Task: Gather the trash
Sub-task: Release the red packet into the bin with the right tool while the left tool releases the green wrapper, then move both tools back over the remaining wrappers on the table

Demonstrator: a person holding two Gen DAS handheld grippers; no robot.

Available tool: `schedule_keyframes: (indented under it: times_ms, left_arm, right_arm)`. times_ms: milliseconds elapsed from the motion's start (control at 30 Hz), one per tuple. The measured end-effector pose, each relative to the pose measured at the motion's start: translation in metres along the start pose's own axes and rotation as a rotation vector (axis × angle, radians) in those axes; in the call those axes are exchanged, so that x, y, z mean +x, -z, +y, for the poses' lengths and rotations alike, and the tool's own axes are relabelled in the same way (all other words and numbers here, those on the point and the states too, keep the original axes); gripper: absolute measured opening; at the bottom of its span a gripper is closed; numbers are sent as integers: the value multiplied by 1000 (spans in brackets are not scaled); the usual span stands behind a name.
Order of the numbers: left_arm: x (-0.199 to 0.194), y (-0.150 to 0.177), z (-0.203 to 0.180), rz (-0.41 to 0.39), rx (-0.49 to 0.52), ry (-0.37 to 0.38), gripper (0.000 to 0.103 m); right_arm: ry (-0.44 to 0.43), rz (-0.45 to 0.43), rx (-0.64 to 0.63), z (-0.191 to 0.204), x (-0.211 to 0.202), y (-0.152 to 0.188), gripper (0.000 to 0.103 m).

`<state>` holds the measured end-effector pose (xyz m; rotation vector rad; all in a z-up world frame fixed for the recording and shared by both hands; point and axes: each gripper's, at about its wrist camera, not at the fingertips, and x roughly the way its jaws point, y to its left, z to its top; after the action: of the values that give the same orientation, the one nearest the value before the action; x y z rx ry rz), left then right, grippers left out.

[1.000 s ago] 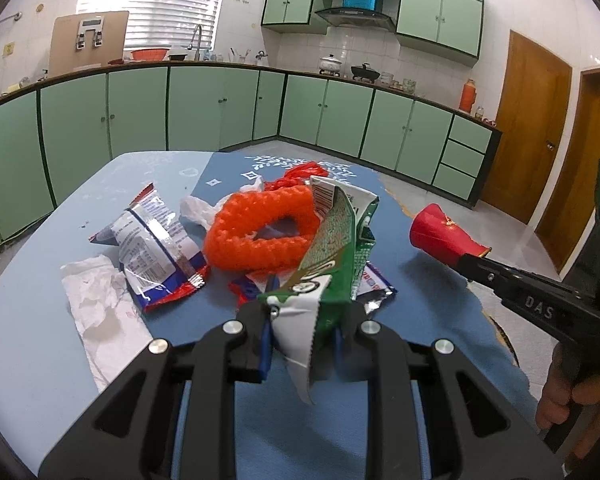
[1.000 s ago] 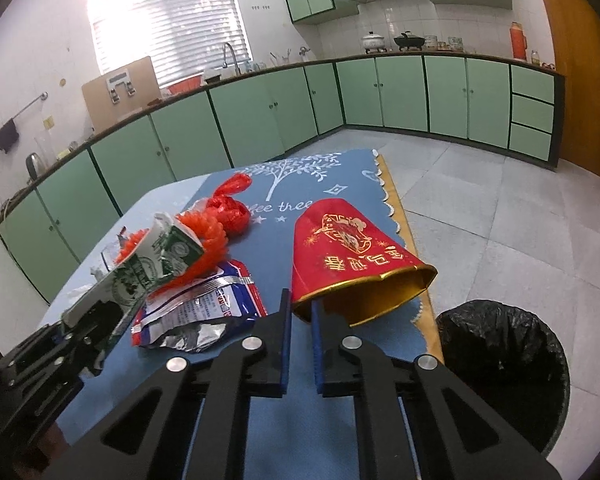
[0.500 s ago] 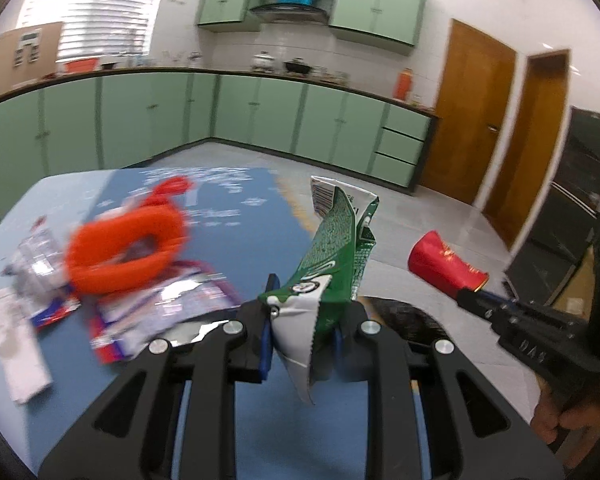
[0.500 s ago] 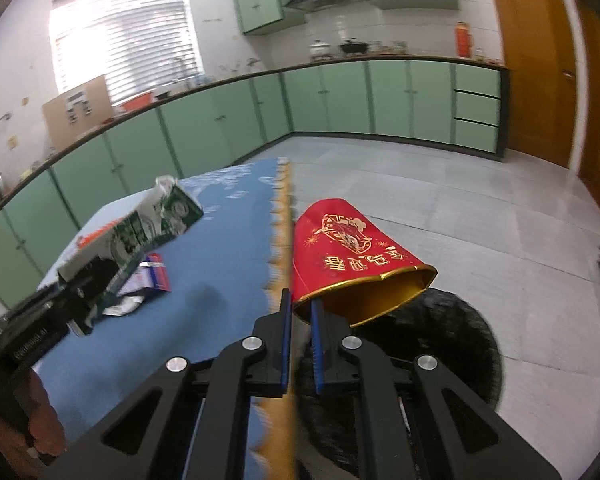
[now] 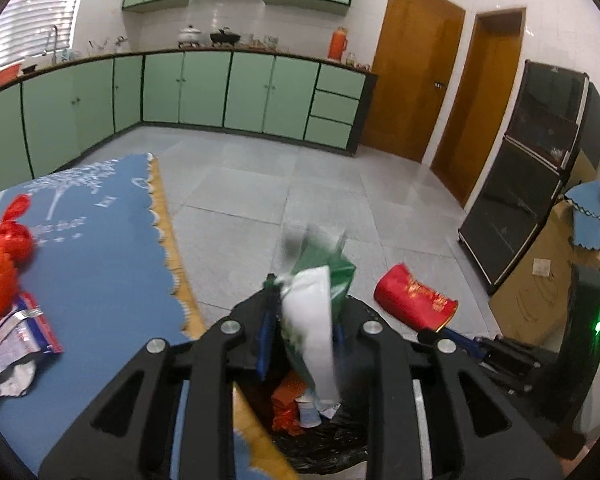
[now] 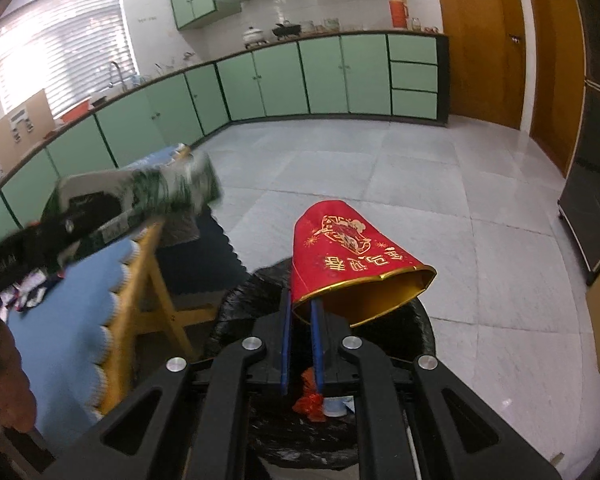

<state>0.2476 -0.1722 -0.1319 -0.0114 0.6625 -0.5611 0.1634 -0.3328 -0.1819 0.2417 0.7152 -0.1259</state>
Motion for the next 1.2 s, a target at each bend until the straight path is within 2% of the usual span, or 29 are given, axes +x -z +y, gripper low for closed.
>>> schedule_keyframes:
  times_ms: [67, 133, 200, 400, 467, 667, 767, 967, 1200]
  left_arm:
    - [6, -2, -2, 8, 2, 3, 35]
    - [7, -3, -2, 7, 6, 5, 40]
    - [7, -3, 0, 0, 10, -1, 45]
    - [-5, -6, 13, -12, -20, -22, 51]
    - [-14, -7, 21, -25, -40, -37, 53]
    - [-49, -2, 53, -68, -77, -127, 60]
    - [-72, 2, 71, -97, -97, -183, 64]
    - [-123, 15, 112, -153, -123, -330, 69]
    - [-168, 42, 160, -150, -173, -491, 70]
  right_arm:
    - [16, 21, 9, -6, 8, 1, 15]
    - [15, 37, 18, -8, 14, 2, 26]
    - [22, 38, 26, -10, 15, 5, 28]
    - [21, 29, 35, -10, 11, 7, 41]
    - [20, 12, 33, -9, 6, 7, 50]
    - [1, -45, 11, 12, -13, -1, 79]
    - [-15, -76, -7, 28, -22, -7, 87]
    - [-97, -149, -70, 83, -40, -22, 94]
    - [-211, -180, -148, 155, -43, -27, 95]
